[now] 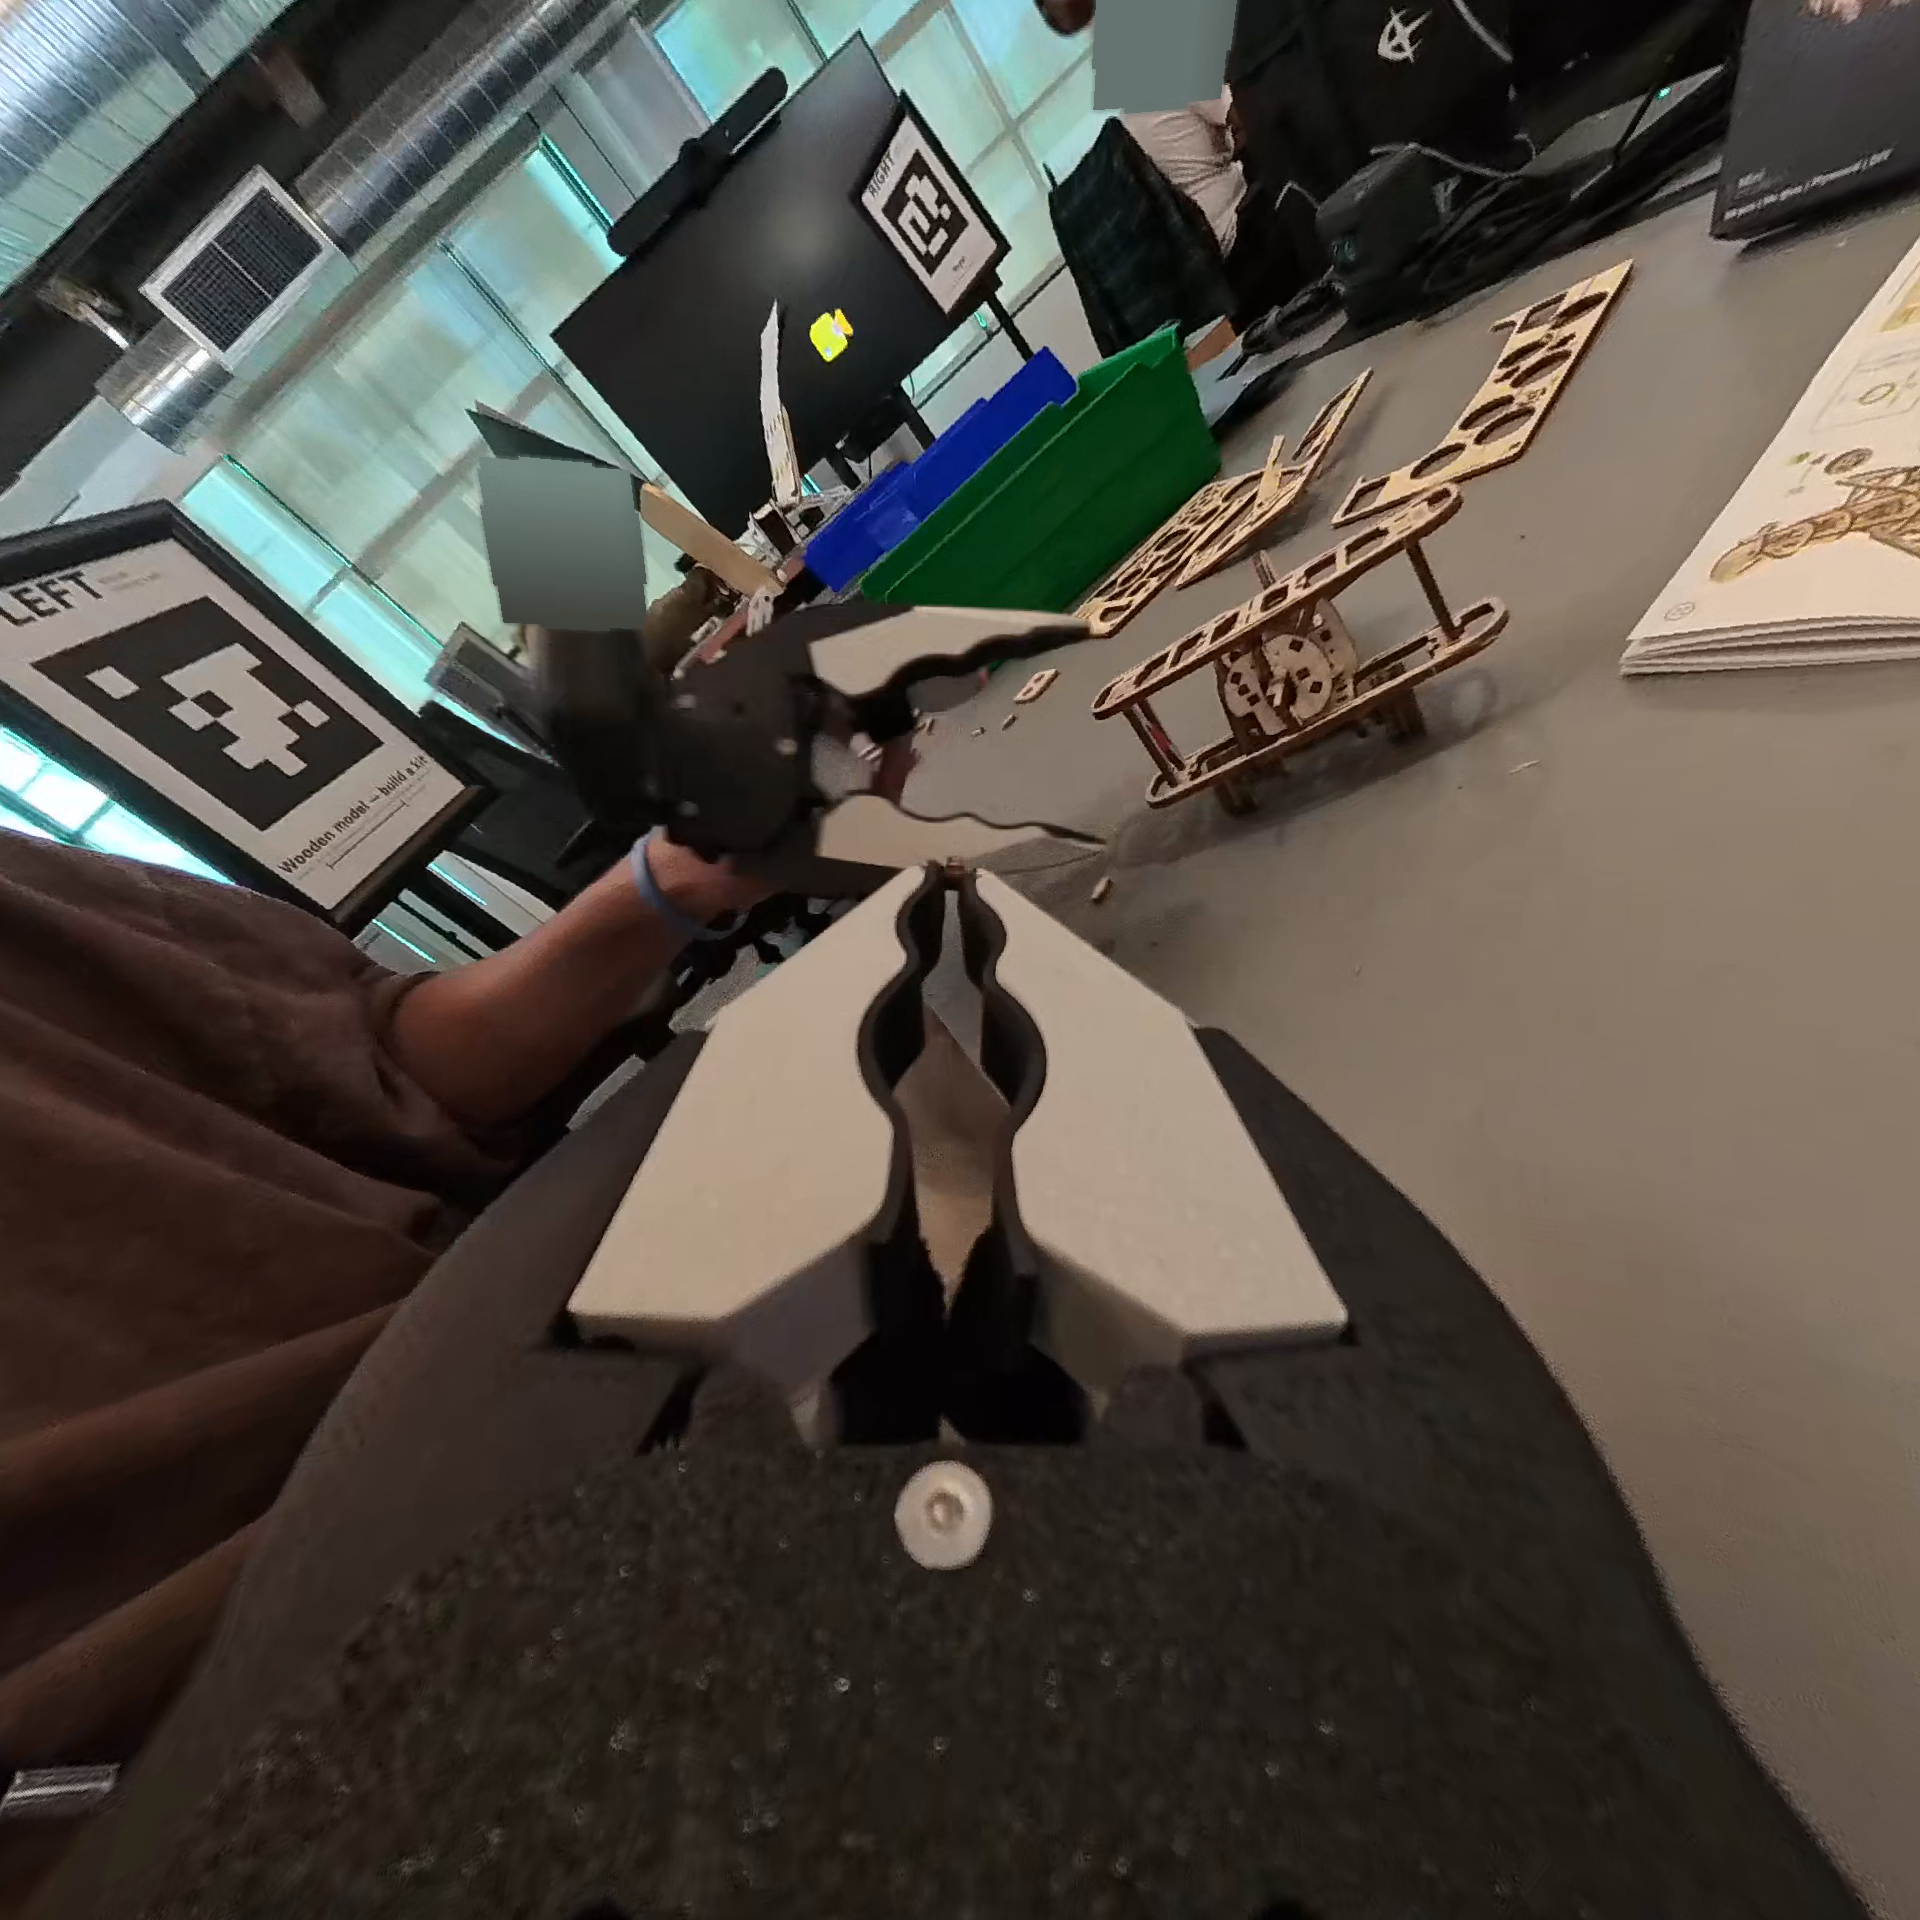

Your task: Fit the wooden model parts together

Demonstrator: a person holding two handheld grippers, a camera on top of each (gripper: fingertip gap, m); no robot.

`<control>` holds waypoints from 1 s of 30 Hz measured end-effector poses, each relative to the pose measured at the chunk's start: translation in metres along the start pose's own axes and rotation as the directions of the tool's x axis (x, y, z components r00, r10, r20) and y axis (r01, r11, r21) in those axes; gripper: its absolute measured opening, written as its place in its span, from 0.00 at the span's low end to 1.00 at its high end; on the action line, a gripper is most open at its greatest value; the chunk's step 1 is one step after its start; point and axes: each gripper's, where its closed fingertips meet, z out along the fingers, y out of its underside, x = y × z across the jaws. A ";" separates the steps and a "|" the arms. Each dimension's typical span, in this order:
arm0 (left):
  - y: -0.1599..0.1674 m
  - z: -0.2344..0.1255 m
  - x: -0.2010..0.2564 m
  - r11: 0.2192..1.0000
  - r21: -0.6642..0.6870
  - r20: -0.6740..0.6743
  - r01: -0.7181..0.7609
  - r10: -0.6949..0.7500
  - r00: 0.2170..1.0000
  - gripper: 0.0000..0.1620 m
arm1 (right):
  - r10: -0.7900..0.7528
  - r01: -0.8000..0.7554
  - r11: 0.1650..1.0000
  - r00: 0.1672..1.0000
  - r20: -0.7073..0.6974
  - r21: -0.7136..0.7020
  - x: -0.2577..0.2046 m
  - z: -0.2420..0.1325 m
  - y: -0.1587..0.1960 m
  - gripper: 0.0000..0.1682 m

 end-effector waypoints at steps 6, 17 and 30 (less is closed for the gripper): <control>0.016 0.034 0.003 0.967 -0.093 0.064 -0.239 0.246 0.967 0.48 | 0.003 -0.003 1.000 1.000 0.017 -0.026 -0.004 0.009 0.007 0.01; 0.023 0.041 -0.030 0.944 -0.126 0.124 -0.305 0.320 0.939 0.33 | -0.224 0.226 0.974 0.957 -0.184 -0.012 0.037 0.016 -0.011 0.01; -0.007 0.009 -0.046 0.997 0.081 0.067 -0.006 0.000 0.998 0.31 | -0.186 0.184 0.983 0.970 -0.155 -0.028 0.077 0.100 -0.028 0.01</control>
